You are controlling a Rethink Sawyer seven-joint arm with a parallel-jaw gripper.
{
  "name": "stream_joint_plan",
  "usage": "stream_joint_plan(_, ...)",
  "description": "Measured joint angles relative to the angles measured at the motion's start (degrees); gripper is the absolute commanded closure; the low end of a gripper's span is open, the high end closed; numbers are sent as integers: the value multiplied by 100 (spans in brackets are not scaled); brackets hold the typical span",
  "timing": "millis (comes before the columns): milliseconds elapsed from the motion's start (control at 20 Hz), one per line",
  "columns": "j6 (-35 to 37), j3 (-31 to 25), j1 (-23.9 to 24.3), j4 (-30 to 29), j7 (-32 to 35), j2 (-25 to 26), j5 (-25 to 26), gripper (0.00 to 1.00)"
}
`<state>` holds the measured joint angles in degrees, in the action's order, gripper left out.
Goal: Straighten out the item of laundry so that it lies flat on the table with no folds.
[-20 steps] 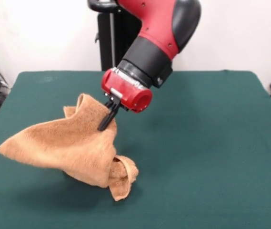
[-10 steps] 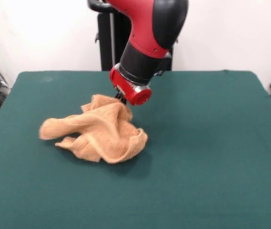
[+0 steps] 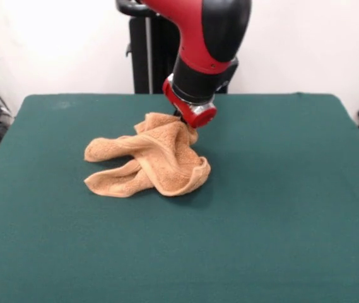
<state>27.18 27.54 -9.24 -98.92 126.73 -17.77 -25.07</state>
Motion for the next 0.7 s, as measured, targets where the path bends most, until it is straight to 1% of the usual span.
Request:
stream_joint_plan(400,292,-145,48,23,0,-66,1,100)
stream_joint_plan(700,662,-366,11,16,1,-246,-38,100)
